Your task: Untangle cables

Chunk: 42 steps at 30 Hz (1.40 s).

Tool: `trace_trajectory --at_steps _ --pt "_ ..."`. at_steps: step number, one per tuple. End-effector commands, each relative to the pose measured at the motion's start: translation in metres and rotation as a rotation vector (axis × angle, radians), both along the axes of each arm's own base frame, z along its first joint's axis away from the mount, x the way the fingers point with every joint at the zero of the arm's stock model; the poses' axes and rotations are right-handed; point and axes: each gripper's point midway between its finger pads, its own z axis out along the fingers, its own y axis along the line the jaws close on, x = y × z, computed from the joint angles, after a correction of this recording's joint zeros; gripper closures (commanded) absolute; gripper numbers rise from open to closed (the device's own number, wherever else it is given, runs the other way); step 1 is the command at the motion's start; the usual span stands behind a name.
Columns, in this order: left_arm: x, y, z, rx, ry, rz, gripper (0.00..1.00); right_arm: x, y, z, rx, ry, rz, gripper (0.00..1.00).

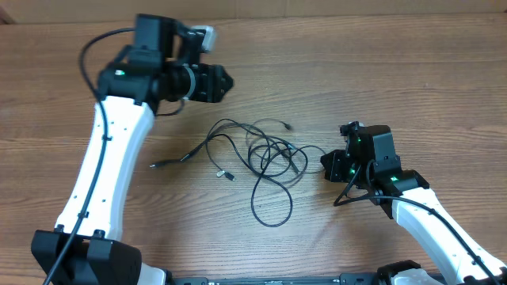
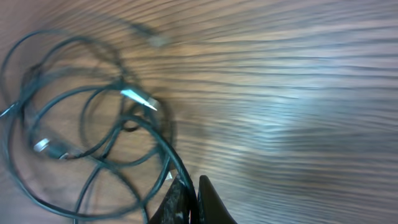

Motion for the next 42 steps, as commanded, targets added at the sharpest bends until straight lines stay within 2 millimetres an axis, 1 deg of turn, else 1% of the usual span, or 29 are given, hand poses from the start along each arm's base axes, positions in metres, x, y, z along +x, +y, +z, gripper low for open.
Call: trace_trajectory --at_steps 1,5,8,10,12,16,19,21,28,32,38,42 --pt "-0.004 0.003 0.011 -0.002 -0.005 0.019 0.32 0.008 -0.022 -0.004 -0.063 -0.002 -0.137 0.96" --pt "-0.013 0.002 0.001 0.007 0.048 0.012 0.33 0.009 -0.028 -0.005 -0.071 0.01 -0.196 0.96" --pt "-0.02 -0.004 -0.009 0.019 0.091 -0.006 0.34 0.008 -0.034 -0.007 -0.081 0.023 -0.246 0.96" --pt "-0.023 -0.011 -0.019 0.024 0.117 -0.023 0.34 0.006 -0.041 -0.01 -0.102 0.039 -0.294 0.96" --pt "-0.026 -0.018 -0.031 0.032 0.145 -0.045 0.35 0.001 -0.055 -0.016 -0.142 0.072 -0.383 0.96" --pt "-0.033 -0.034 -0.06 0.05 0.207 -0.09 0.36 -0.024 -0.097 -0.027 -0.252 0.165 -0.673 0.96" --pt "-0.04 -0.043 -0.082 0.073 0.261 -0.115 0.36 -0.038 -0.117 -0.029 -0.318 0.188 -0.8 0.96" --pt "-0.042 -0.046 -0.096 0.094 0.294 -0.122 0.38 -0.042 -0.124 -0.028 -0.345 0.189 -0.841 0.96" --pt "-0.045 -0.047 -0.142 0.156 0.411 -0.12 0.38 -0.042 -0.124 -0.028 -0.337 0.189 -0.848 0.96" --pt "-0.049 -0.047 -0.163 0.169 0.487 -0.108 0.4 -0.042 -0.124 -0.028 -0.337 0.189 -0.847 0.96" --pt "-0.075 -0.045 -0.191 0.199 0.672 -0.073 0.39 -0.041 -0.123 -0.028 -0.335 0.186 -0.848 0.96" --pt "-0.086 -0.057 -0.202 0.192 0.737 -0.084 0.39 -0.04 -0.123 -0.028 -0.332 0.183 -0.849 0.96"
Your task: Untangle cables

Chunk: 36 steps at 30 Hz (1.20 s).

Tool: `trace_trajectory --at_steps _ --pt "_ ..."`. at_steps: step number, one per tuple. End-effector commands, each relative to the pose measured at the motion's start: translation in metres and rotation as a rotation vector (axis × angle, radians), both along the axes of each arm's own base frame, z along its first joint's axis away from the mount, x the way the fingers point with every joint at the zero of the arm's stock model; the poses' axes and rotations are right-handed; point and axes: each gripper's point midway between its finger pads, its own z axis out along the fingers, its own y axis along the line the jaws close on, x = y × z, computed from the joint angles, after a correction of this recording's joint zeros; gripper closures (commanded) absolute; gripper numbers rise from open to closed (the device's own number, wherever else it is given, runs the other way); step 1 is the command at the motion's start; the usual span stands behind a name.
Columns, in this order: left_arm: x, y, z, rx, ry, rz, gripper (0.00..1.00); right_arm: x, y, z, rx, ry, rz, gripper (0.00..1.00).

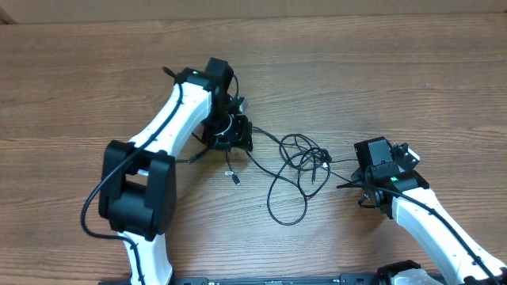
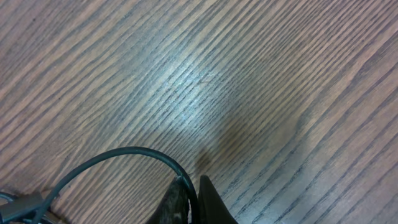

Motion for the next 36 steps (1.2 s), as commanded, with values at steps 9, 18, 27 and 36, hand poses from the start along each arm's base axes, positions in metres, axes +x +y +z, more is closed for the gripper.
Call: trace_trajectory --at_steps 9,18,27,36 --pt "-0.013 -0.035 -0.047 0.07 0.068 0.014 0.45 0.001 -0.001 0.0 0.007 -0.01 -0.016 0.96" --pt "-0.007 -0.036 -0.04 0.071 0.067 0.018 0.96 -0.001 -0.002 -0.001 0.005 -0.002 -0.016 0.96" --pt "0.075 0.05 0.126 0.018 -0.279 0.175 0.96 -0.001 -0.002 -0.001 0.005 -0.003 -0.017 0.96" --pt "0.079 0.166 0.315 -0.017 -0.765 0.452 0.96 -0.001 -0.002 -0.001 0.005 -0.003 -0.017 0.96"
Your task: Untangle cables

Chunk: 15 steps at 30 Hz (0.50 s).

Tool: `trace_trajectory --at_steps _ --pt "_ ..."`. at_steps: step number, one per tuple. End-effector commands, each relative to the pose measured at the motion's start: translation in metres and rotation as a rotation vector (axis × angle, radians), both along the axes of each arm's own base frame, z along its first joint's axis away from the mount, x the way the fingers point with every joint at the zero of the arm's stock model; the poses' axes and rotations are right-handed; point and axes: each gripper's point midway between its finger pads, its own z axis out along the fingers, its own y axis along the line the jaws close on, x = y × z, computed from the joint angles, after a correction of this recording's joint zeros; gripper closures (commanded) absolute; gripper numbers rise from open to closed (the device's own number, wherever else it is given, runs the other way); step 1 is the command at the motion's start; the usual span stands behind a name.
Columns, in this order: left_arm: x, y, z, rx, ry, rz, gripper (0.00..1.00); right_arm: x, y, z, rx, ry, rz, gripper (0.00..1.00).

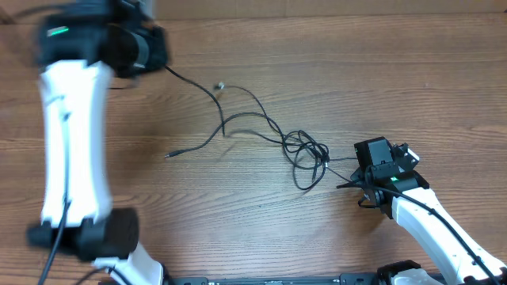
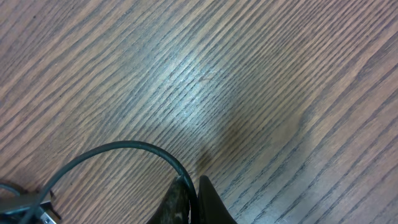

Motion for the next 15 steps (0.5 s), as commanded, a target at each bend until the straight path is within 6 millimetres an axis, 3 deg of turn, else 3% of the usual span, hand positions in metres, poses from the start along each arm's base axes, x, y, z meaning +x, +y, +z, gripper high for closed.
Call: trace_trajectory --at_steps 1,3,6,11,15 --pt "-0.02 0.043 0.064 0.022 -0.174 0.101 0.96 0.0 -0.004 0.0 -0.007 -0.007 -0.017 0.96" --pt "-0.033 0.079 0.085 0.011 -0.222 0.229 0.96 0.0 -0.004 0.0 -0.007 -0.007 -0.017 0.96" --pt "-0.051 0.123 0.097 0.003 -0.245 0.379 0.96 0.0 -0.004 0.0 -0.007 -0.007 -0.017 0.96" --pt "-0.075 0.192 0.097 -0.006 -0.235 0.614 0.96 0.0 -0.004 0.0 -0.007 -0.007 -0.017 0.96" --pt "-0.097 0.236 0.091 0.0 -0.205 0.797 0.96 0.0 -0.004 0.0 -0.008 -0.006 -0.017 0.96"
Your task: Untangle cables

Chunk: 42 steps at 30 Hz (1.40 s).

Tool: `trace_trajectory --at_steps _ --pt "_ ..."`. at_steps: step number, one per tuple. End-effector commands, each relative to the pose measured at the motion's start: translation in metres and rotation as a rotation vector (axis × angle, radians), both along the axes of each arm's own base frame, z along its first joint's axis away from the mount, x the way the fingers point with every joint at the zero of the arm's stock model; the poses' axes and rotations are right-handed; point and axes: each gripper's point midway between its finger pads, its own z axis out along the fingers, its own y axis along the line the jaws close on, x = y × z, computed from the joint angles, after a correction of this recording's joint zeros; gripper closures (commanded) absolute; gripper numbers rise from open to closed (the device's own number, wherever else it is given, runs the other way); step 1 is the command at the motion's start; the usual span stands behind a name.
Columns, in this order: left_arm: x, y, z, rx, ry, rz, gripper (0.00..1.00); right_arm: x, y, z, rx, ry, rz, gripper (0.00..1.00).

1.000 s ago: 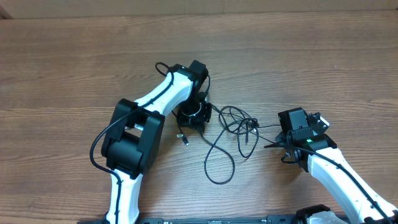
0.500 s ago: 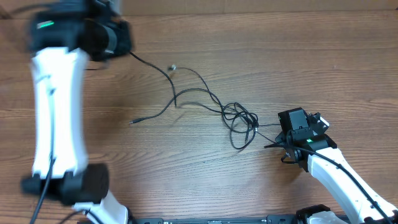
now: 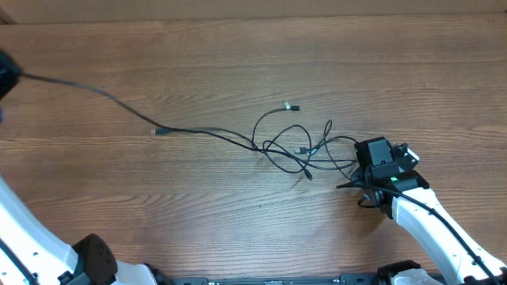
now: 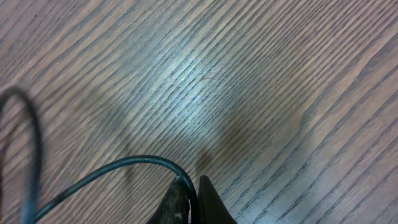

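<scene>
Thin dark cables lie in a loose knot (image 3: 293, 146) right of the table's middle. One long strand (image 3: 214, 133) runs left from the knot and rises to my left gripper (image 3: 3, 76), a dark shape cut off by the left edge, which holds its end. Loose plugs show at the back (image 3: 291, 106) and front (image 3: 306, 175) of the knot. My right gripper (image 3: 354, 168) sits low at the knot's right side. In the right wrist view it (image 4: 193, 180) is shut on a cable (image 4: 106, 171) that curves away to the left.
The wooden table (image 3: 253, 63) carries nothing but the cables. My left arm's white link (image 3: 24, 229) stands at the lower left. My right arm (image 3: 428, 222) comes in from the lower right corner.
My left gripper has gone from the back left to the left edge of view, taking the long strand with it. The knot's loops have spread out. My right gripper has stayed put, still shut.
First the cables lay bunched mid-table, my left gripper up at the back left and my right one shut on a cable at the bunch's right. Then the left gripper was down at the bunch's left side. Later it held a strand at the back left, now stretched farther.
</scene>
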Motion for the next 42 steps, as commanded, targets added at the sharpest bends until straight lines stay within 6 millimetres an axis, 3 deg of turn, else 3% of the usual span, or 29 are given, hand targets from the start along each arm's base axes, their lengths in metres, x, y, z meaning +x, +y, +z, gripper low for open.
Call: trace_trajectory --at_steps 1,4,7,15,16,18,19,21,26,31,36,42 --pt "-0.019 0.036 -0.004 -0.027 0.015 0.179 0.96 0.0 -0.004 0.0 -0.011 -0.006 -0.019 0.96" --pt "-0.037 0.059 -0.007 -0.044 0.03 0.308 0.96 0.0 -0.004 0.0 -0.01 -0.006 -0.018 0.96" --pt "-0.043 0.068 -0.007 -0.049 0.03 0.344 0.96 0.0 -0.004 0.0 -0.01 -0.006 -0.018 0.96" --pt "-0.036 0.05 -0.016 -0.067 0.071 0.289 0.95 0.0 -0.002 -0.001 0.004 -0.003 -0.014 0.96" --pt "-0.032 0.044 -0.018 -0.067 0.078 0.263 0.9 -0.001 -0.001 -0.001 0.007 -0.002 -0.013 0.96" --pt "-0.022 0.029 -0.021 -0.068 0.09 0.191 0.49 -0.001 0.0 -0.001 0.015 -0.001 -0.01 0.96" --pt "-0.017 0.02 -0.022 -0.065 0.095 0.145 0.33 -0.001 0.001 -0.001 0.017 0.0 -0.01 0.96" --pt "-0.008 0.001 -0.025 -0.067 0.109 0.071 0.2 -0.001 0.001 -0.001 0.018 0.0 -0.009 0.96" --pt "0.015 -0.048 -0.032 -0.056 0.138 -0.088 0.17 -0.001 0.003 -0.002 0.031 0.003 0.0 0.93" --pt "0.035 -0.106 -0.041 -0.037 0.166 -0.265 0.18 0.0 0.009 -0.003 0.058 0.004 0.015 0.7" --pt "0.046 -0.159 -0.055 -0.005 0.215 -0.44 0.19 0.0 0.009 -0.003 0.058 0.005 0.015 0.66" --pt "0.049 -0.222 -0.091 0.02 0.34 -0.654 0.19 0.0 0.009 -0.003 0.057 0.006 0.015 0.61"
